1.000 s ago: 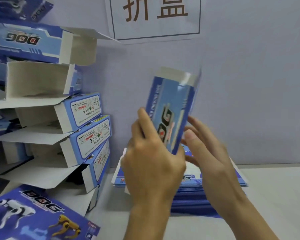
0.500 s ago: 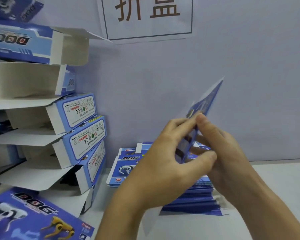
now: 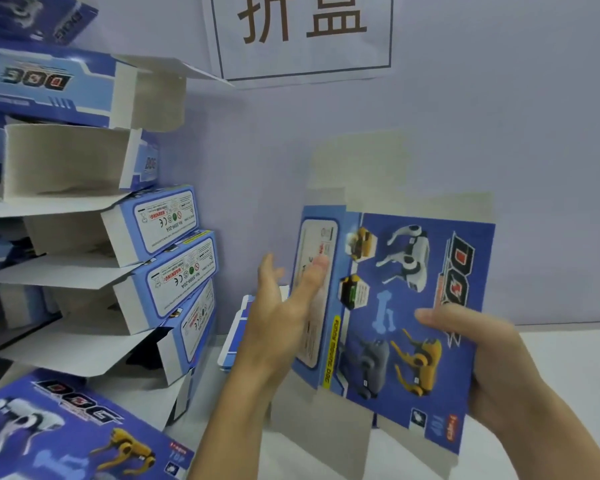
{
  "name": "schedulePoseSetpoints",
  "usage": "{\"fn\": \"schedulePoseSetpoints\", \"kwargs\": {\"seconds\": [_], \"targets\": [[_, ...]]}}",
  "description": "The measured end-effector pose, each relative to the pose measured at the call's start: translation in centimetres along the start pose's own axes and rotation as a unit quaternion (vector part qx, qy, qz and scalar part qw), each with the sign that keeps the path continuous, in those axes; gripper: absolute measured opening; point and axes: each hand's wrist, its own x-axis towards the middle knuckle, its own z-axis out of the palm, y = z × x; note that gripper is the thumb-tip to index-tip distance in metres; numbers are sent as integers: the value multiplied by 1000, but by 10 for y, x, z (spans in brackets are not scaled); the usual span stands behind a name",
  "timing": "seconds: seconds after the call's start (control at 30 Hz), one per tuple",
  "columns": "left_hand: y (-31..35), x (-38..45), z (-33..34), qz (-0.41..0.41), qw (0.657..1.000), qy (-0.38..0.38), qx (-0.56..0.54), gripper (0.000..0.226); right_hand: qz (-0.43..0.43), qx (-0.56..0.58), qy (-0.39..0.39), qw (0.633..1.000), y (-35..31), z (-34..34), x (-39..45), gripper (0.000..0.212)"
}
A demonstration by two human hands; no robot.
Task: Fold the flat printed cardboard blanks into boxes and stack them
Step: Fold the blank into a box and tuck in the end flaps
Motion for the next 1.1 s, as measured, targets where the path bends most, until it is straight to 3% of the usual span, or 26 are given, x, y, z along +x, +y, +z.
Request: {"fn": "schedulePoseSetpoints", "kwargs": {"seconds": [0.07, 0.13, 0.23, 0.33, 0.47, 0.6, 0.8, 0.93, 1.1], "targets": [[-6, 0, 2, 21, 998, -38, -42, 106, 16, -18, -47, 999, 6, 1, 2, 46], [-13, 1, 2, 58, 994, -51, -78, 73, 8, -46, -70, 996, 13, 4, 5, 69], [-20, 1, -3, 58, 986, -88, -130, 70, -42, -103, -1, 994, 23, 10, 15, 96], [-20, -2, -4, 71, 985, -103, -118, 61, -104, -109, 72, 986, 34, 13, 23, 78], [-23, -1, 9, 85, 992, -36, -91, 53, -129, -107, 114, 979, 44, 14, 26, 62], [-28, 1, 17, 104, 990, 13, -95, 50, -134, -138, 102, 976, 42, 9, 26, 70], [-32, -2, 20, 120, 989, -11, -83, 43, -137, -201, 169, 955, 49, 2, 31, 87], [-32, -3, 21, 110, 989, -6, -96, 37, -150, -189, 171, 955, 49, 0, 32, 76], [-22, 2, 7, 50, 992, -41, -105, 67, -137, -161, 150, 966, 49, 5, 28, 60]]}}
